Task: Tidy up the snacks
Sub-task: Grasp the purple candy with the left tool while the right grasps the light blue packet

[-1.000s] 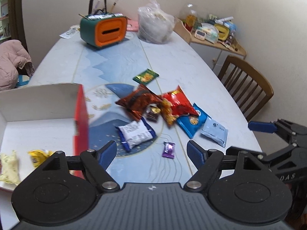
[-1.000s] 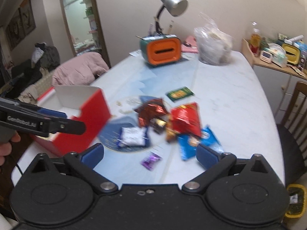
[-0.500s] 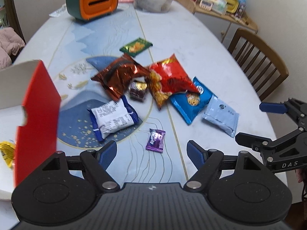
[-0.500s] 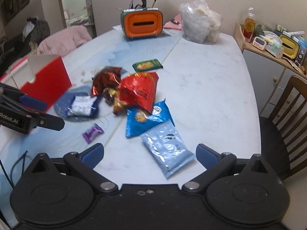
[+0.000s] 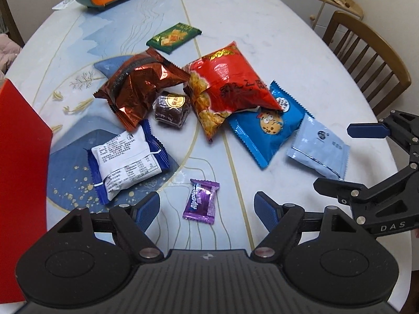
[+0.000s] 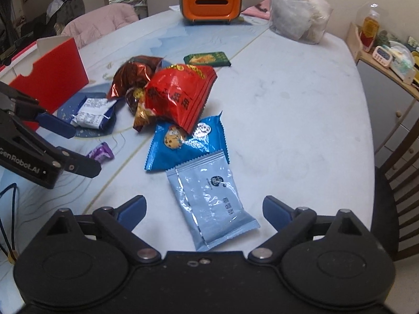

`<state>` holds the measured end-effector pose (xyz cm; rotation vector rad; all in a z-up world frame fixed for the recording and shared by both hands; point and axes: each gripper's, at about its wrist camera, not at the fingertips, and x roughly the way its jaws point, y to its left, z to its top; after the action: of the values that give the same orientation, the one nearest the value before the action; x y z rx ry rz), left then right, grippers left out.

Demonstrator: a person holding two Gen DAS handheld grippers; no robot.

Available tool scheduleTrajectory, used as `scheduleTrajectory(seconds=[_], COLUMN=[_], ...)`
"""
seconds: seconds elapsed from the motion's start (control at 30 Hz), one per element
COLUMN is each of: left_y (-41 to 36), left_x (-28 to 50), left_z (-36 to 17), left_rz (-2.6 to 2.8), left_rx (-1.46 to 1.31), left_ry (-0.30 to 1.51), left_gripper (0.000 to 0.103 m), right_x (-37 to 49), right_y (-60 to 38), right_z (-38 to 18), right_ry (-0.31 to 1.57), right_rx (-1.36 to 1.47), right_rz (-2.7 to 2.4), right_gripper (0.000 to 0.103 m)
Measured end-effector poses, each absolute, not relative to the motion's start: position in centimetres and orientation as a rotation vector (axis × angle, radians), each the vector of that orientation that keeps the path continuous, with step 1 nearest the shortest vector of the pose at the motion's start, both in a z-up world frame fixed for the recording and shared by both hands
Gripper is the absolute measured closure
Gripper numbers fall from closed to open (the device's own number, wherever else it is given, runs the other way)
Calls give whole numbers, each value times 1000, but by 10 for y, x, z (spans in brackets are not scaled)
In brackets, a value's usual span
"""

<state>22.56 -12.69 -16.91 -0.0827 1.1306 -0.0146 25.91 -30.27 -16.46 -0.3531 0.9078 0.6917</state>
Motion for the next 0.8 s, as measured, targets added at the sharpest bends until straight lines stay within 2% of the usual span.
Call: scheduleTrajectory(seconds=[0.23,0.4,0.53,0.67,0.8], left_y=[-129,-134,-138,-140,-142], left_x=[233,235,233,232,231], left_z=[-181,-183,-182,-181,-182], left_rz=[-6,-14,-25,-33,-29], left_rx=[-75,-51,-31,-10,-1], left_ry=[1152,1144,1131,1124,1117], left_gripper=[39,48,63,77,80], right_x=[271,276,276,275,271], right_y=[-300,-300,-302,-302,-301], right_z=[-175,-180,-181,-180,-179], right_ry=[935,952,952,940,928], right_rx=[-371,-373,-378,-382,-391], right_rz=[735,754,763,762,747], right_gripper=[16,26,31,43,54])
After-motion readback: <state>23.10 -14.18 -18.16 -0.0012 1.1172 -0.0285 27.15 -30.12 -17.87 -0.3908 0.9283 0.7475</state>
